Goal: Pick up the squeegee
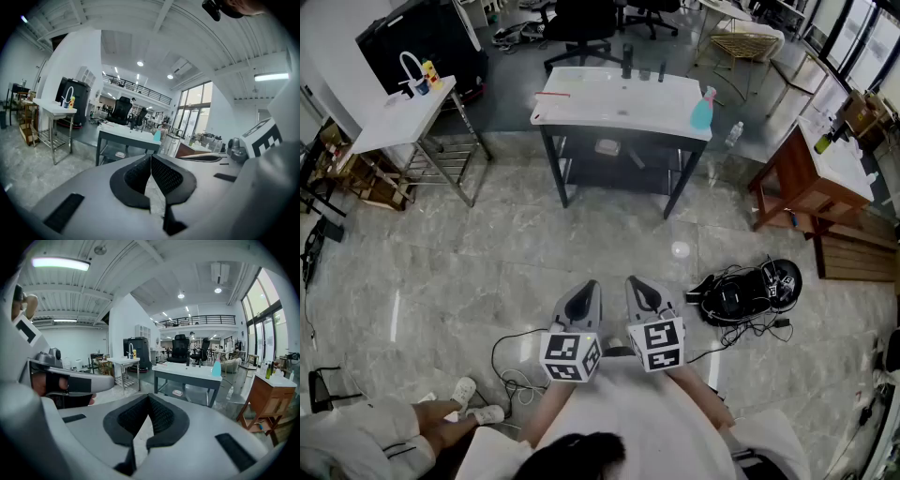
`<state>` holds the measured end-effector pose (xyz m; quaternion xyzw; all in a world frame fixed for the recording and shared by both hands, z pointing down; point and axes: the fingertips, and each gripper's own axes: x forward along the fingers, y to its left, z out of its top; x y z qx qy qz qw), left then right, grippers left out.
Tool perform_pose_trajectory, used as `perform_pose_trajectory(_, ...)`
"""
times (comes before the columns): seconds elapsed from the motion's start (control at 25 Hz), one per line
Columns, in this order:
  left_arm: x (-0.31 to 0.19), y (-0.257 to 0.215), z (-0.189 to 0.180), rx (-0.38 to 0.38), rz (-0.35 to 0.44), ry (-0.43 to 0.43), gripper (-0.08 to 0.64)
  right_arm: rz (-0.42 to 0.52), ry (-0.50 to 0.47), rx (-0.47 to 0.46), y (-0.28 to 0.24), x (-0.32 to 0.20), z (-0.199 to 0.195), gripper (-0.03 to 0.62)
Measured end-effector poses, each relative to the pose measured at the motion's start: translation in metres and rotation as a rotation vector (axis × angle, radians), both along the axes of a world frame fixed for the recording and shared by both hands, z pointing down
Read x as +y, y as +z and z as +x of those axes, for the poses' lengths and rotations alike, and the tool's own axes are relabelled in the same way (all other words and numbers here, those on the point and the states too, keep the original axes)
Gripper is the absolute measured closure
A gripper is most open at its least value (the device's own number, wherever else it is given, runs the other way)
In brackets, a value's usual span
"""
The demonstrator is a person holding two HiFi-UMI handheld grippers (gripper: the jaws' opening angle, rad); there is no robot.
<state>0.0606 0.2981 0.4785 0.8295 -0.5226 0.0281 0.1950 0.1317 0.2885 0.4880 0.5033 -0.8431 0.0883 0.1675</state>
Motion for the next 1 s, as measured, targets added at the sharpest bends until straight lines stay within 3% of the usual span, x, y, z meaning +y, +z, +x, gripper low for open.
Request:
perform_pose_trajectory(0.64, 0.007, 0.007, 0.004, 0.004, -0.017, -0.013, 0.534, -0.031, -0.040, -0.033, 0.009, 0.013, -0.004, 0.565)
perform_pose_trajectory(1.0, -0.008, 0.010, 0.001, 0.020, -0.007, -0.022, 0.534, -0.013, -0.028, -0.039, 0.007, -0.004, -0.001, 0.565)
